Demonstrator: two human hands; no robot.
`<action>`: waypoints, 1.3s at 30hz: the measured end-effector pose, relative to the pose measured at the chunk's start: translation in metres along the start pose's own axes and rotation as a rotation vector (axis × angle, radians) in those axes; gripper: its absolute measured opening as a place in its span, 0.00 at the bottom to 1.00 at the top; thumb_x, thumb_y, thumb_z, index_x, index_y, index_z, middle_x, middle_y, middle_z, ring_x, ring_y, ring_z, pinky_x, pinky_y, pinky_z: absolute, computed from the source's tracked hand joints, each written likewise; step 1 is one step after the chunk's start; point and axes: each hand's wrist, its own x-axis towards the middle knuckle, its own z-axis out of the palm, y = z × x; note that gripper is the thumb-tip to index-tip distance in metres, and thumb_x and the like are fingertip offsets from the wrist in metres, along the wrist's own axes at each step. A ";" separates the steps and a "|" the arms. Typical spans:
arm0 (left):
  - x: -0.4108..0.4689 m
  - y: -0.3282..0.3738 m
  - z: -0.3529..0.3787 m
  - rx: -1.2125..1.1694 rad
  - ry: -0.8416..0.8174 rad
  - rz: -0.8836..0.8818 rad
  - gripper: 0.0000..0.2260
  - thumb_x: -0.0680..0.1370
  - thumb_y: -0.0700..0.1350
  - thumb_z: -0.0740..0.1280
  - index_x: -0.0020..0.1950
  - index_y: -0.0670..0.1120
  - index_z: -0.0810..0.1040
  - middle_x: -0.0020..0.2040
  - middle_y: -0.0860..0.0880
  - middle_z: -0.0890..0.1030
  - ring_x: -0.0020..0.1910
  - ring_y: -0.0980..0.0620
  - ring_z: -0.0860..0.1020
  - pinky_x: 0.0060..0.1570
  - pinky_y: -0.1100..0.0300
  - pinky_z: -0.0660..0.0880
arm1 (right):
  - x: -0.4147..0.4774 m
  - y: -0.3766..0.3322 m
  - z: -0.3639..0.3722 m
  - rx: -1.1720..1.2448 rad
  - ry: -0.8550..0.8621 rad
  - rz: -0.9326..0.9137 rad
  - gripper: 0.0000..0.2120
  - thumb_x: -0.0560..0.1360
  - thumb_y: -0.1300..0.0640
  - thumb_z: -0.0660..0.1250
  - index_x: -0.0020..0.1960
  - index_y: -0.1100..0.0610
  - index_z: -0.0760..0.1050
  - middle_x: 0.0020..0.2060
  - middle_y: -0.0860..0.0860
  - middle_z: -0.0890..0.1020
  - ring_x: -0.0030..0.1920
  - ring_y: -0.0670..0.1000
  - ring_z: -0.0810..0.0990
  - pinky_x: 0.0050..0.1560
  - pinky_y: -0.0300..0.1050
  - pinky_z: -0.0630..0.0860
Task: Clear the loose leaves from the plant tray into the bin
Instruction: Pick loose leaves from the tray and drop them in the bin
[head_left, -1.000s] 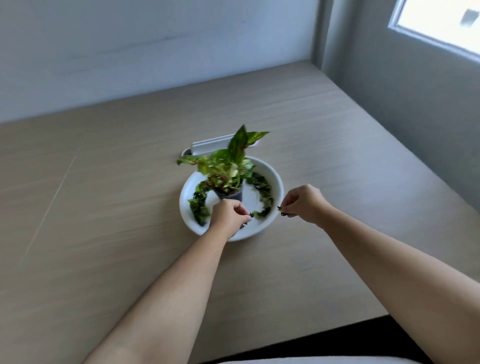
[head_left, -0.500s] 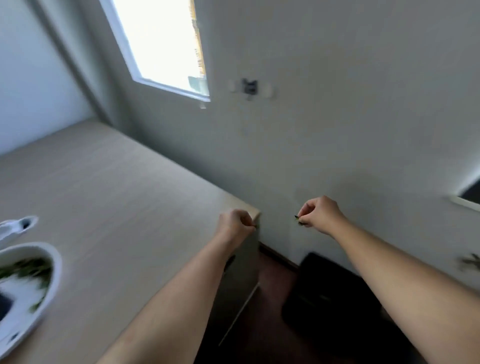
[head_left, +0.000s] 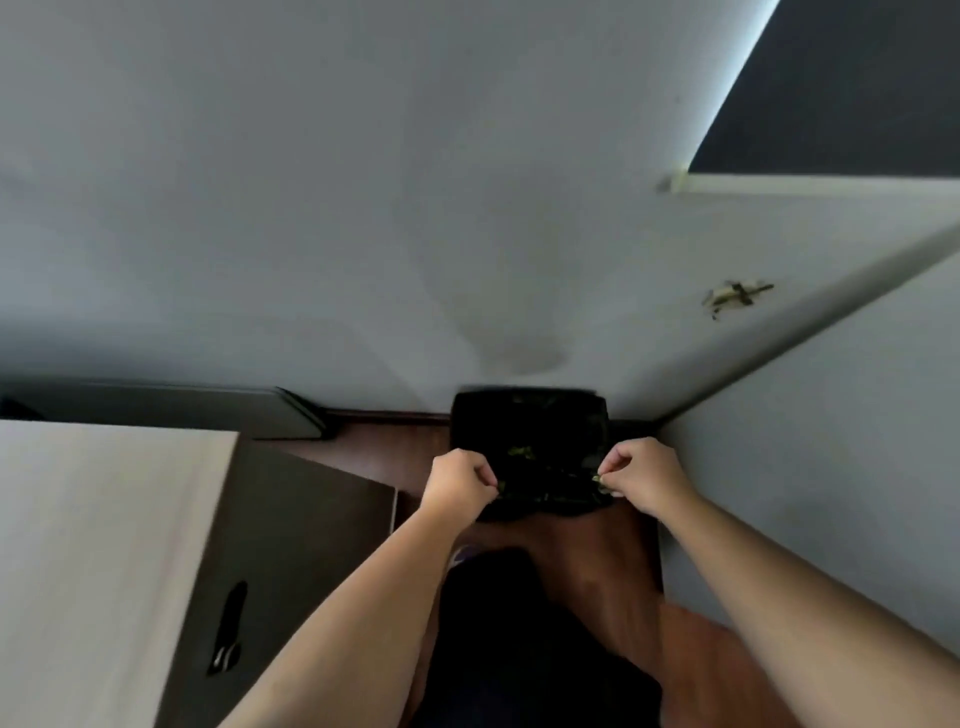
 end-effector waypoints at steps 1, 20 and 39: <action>0.012 -0.004 0.007 -0.001 -0.017 -0.010 0.03 0.71 0.37 0.71 0.42 0.42 0.83 0.38 0.50 0.80 0.40 0.55 0.77 0.42 0.66 0.73 | 0.007 0.009 0.008 0.027 -0.003 0.036 0.06 0.66 0.68 0.69 0.34 0.59 0.81 0.30 0.53 0.81 0.30 0.49 0.80 0.44 0.49 0.83; 0.040 0.031 -0.043 0.061 -0.031 0.008 0.20 0.75 0.46 0.69 0.65 0.45 0.71 0.63 0.43 0.77 0.58 0.45 0.77 0.58 0.54 0.75 | 0.038 -0.049 -0.011 0.015 0.028 -0.101 0.08 0.71 0.59 0.71 0.49 0.57 0.80 0.52 0.55 0.83 0.53 0.53 0.80 0.52 0.39 0.72; -0.299 -0.142 -0.192 -0.246 0.883 -0.479 0.09 0.74 0.48 0.67 0.52 0.48 0.80 0.52 0.48 0.83 0.52 0.48 0.80 0.52 0.56 0.77 | -0.221 -0.301 0.094 -0.196 -0.374 -1.011 0.05 0.73 0.58 0.66 0.44 0.56 0.81 0.37 0.51 0.80 0.41 0.51 0.77 0.34 0.37 0.69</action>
